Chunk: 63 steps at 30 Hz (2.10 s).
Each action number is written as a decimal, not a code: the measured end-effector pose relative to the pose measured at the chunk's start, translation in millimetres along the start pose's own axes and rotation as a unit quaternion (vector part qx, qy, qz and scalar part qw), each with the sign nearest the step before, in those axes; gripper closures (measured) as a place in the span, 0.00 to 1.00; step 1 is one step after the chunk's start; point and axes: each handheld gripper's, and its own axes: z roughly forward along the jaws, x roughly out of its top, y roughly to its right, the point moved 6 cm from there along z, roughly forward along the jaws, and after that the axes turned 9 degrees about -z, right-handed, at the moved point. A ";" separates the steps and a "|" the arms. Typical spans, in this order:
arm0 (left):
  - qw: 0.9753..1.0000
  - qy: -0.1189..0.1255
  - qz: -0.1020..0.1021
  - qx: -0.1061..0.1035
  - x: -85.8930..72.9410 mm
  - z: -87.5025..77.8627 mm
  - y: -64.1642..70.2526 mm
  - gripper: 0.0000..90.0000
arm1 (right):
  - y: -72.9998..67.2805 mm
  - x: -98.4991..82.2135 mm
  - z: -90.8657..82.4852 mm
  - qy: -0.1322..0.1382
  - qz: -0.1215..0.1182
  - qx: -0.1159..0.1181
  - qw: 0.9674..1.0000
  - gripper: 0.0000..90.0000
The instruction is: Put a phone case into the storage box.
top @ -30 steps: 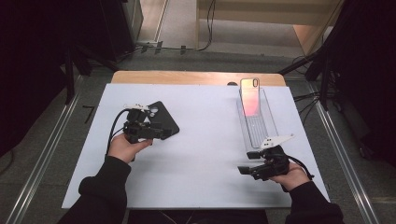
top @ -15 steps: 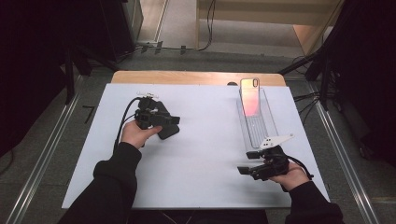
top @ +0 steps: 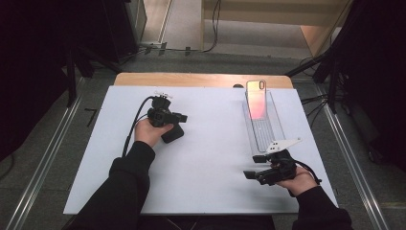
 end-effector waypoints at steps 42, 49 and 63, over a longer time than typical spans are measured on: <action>0.998 -0.070 -0.007 0.004 -54.3 -16.8 -26.1 1.00 | -1.6 -0.3 0.8 -0.003 -0.007 -0.002 1.000 0.26; 0.998 -0.066 -0.016 0.014 -62.5 -32.7 -40.5 1.00 | -2.3 -0.5 1.1 -0.006 -0.007 -0.002 1.000 0.26; 0.998 -0.049 -0.038 0.001 -68.9 -52.0 -54.2 0.93 | -2.7 -0.5 2.7 -0.008 -0.010 0.000 1.000 0.26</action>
